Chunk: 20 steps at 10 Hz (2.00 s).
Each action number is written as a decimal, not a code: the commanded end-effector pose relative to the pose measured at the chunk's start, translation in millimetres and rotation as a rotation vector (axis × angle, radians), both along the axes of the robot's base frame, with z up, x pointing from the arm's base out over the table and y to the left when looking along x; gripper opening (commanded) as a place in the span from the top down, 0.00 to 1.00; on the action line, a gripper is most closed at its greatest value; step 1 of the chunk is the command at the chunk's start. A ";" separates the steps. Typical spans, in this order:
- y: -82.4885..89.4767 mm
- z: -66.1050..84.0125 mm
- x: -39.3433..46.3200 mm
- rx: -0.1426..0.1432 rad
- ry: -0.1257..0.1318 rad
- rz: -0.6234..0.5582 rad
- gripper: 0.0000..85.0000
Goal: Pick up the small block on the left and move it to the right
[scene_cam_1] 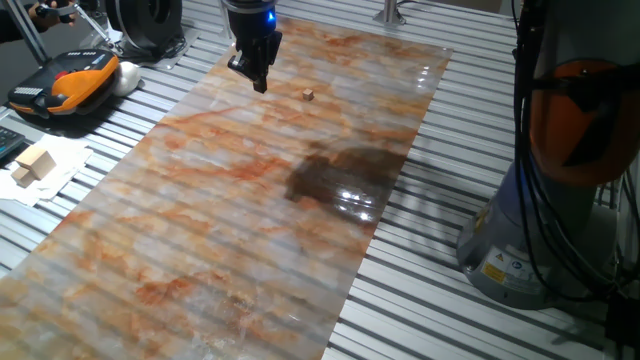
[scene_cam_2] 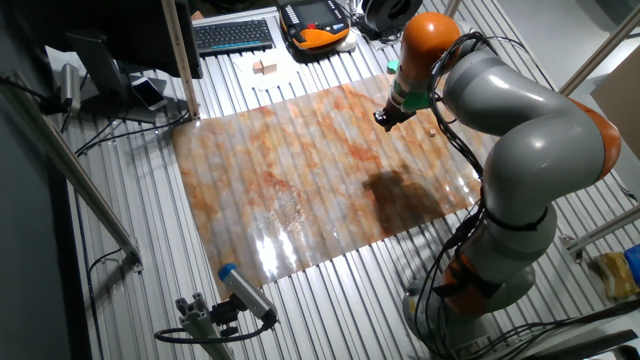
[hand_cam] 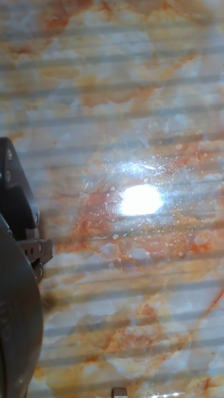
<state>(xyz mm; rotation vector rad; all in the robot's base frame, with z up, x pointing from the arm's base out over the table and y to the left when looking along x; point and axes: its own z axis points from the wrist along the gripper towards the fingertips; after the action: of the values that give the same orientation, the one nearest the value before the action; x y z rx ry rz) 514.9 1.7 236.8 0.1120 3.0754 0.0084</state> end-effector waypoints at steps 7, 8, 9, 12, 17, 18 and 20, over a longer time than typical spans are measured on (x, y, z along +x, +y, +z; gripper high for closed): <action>-4.0 -1.3 -0.2 0.004 -0.006 0.005 1.00; -4.6 -1.5 -0.2 0.006 -0.006 0.005 1.00; -5.4 -1.7 -0.3 0.007 -0.006 0.005 1.00; -12.7 -3.8 -1.2 0.030 -0.011 0.010 1.00; -29.3 -9.2 -4.2 0.047 -0.025 0.027 1.00; -32.4 -10.0 -4.9 0.044 -0.030 0.030 1.00; -36.9 -10.8 -5.9 0.022 -0.036 0.028 1.00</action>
<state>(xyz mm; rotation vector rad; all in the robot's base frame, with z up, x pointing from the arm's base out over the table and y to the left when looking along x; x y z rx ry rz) 509.0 -35.7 225.9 0.0670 3.0414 0.0469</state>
